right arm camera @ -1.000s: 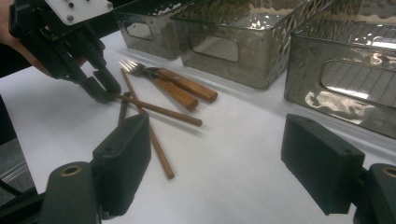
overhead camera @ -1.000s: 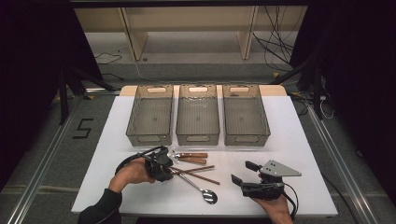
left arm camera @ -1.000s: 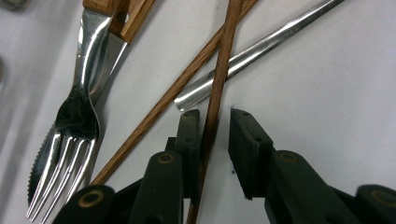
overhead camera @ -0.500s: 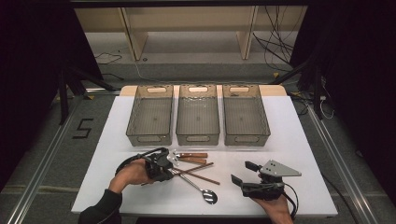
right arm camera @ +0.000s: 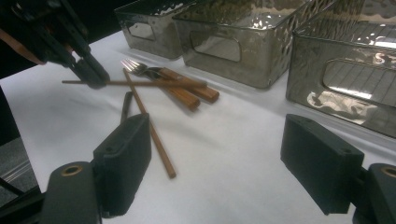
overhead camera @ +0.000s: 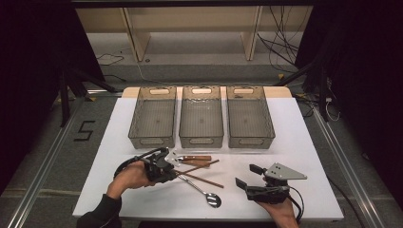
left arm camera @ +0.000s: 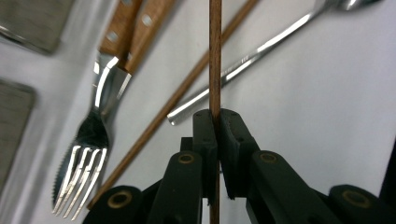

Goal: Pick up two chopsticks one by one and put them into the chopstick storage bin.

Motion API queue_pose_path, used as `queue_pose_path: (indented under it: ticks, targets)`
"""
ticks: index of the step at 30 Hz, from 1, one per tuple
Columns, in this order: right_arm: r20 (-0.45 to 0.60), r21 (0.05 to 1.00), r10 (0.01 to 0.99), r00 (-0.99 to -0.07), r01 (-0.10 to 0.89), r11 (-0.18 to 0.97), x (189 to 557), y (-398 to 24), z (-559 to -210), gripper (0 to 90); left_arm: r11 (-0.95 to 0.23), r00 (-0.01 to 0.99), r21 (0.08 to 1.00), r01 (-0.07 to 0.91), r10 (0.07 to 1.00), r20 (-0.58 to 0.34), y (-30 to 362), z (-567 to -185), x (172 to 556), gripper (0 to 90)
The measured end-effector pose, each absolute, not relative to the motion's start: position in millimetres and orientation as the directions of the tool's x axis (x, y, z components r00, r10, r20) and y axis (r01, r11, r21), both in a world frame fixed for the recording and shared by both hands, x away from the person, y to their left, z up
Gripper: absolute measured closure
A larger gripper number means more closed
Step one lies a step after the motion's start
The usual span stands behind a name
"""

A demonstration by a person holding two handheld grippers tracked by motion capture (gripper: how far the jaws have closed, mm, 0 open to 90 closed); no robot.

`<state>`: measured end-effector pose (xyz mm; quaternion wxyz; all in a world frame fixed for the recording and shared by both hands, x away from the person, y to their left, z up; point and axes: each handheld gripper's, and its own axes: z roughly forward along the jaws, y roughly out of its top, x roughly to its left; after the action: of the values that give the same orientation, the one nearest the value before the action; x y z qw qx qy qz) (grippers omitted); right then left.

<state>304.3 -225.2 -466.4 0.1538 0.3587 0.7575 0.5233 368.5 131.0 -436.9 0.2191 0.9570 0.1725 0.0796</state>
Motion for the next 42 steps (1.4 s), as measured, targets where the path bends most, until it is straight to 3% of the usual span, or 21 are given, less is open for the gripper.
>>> queue_pose_path:
  ticks: [15, 42]
  targets:
    - [0.144, 0.904, 0.705, -0.694, 0.382, 0.191, 304.5, -224.4, -467.0, 25.1, -0.631, 0.808, 0.618, 0.469, 0.590, -0.012, 159.0, -413.9, 393.0, 85.2]
    - [0.146, 0.904, 0.703, -0.696, 0.383, 0.192, 304.6, -224.5, -467.2, 25.0, -0.482, 0.618, 0.664, 0.572, 0.785, 0.038, 197.4, -370.4, 480.0, 85.1]
